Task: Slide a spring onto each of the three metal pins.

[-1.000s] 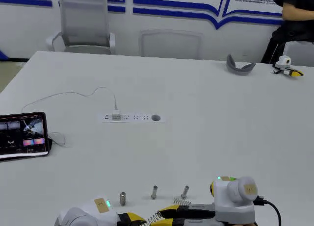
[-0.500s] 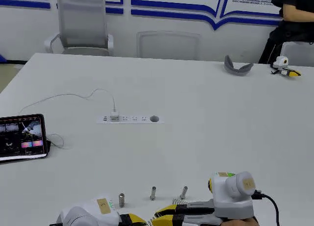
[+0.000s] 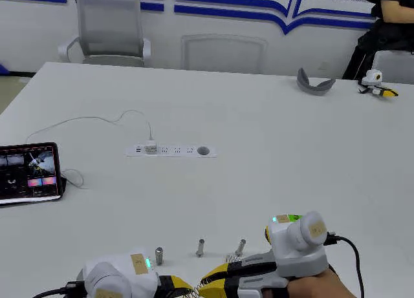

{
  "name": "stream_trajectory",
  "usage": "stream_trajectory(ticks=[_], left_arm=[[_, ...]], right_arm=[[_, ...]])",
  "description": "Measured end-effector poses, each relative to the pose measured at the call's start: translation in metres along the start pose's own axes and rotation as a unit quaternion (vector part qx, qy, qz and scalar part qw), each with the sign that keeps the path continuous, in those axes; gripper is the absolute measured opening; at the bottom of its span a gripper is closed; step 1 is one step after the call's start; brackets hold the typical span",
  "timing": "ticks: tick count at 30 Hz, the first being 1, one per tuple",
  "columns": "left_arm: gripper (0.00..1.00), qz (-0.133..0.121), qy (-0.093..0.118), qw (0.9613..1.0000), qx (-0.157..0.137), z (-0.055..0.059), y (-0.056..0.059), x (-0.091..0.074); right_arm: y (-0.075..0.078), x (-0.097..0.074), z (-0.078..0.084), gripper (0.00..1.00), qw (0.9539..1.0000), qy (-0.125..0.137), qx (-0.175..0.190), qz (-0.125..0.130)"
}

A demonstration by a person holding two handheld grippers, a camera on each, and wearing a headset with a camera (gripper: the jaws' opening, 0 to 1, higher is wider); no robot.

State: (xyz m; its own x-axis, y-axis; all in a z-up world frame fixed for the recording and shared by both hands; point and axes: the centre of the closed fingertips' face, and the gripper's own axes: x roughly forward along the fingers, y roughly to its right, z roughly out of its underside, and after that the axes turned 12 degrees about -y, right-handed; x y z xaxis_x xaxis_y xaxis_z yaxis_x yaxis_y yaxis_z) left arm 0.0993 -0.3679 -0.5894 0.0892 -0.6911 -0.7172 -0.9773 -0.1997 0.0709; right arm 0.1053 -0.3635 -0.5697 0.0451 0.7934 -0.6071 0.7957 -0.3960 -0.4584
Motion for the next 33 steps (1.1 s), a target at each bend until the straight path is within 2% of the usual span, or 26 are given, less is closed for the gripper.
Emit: stream_trajectory(ticks=[4,7,9,13,15,18,24,29,33], left_arm=[[0.10,0.006,0.005,1.0000,0.000,-0.002,0.002,0.002],[0.10,0.009,0.008,0.9999,0.003,-0.005,0.003,0.004],[0.10,0.012,0.012,0.9999,0.002,-0.008,0.004,0.004],[0.10,0.016,0.013,0.9997,0.010,-0.011,0.007,0.006],[0.10,0.019,0.015,0.9996,0.012,-0.011,0.008,0.007],[0.10,0.021,0.017,0.9995,0.014,-0.012,0.010,0.008],[0.11,0.016,0.023,0.9995,0.012,-0.008,0.007,0.010],[0.17,0.014,0.028,0.9994,-0.013,-0.001,0.003,0.007],[0.21,0.003,0.021,0.9994,-0.027,0.012,-0.003,0.002]], right_arm=[[-0.003,0.000,-0.001,0.12,0.9983,-0.039,-0.043,0.006],[-0.005,0.000,0.000,0.12,0.9938,-0.076,-0.080,0.012],[-0.005,0.000,0.002,0.12,0.9885,-0.105,-0.108,0.017],[-0.007,0.001,0.009,0.12,0.9719,-0.167,-0.165,0.021],[-0.008,0.002,0.011,0.12,0.9657,-0.184,-0.182,0.017],[-0.009,0.005,0.012,0.13,0.9598,-0.198,-0.199,0.016],[-0.005,0.008,0.012,0.12,0.9586,-0.204,-0.198,0.015],[0.003,0.009,0.014,0.12,0.9598,-0.202,-0.193,0.027],[0.010,0.003,0.010,0.12,0.9686,-0.175,-0.173,0.035]])
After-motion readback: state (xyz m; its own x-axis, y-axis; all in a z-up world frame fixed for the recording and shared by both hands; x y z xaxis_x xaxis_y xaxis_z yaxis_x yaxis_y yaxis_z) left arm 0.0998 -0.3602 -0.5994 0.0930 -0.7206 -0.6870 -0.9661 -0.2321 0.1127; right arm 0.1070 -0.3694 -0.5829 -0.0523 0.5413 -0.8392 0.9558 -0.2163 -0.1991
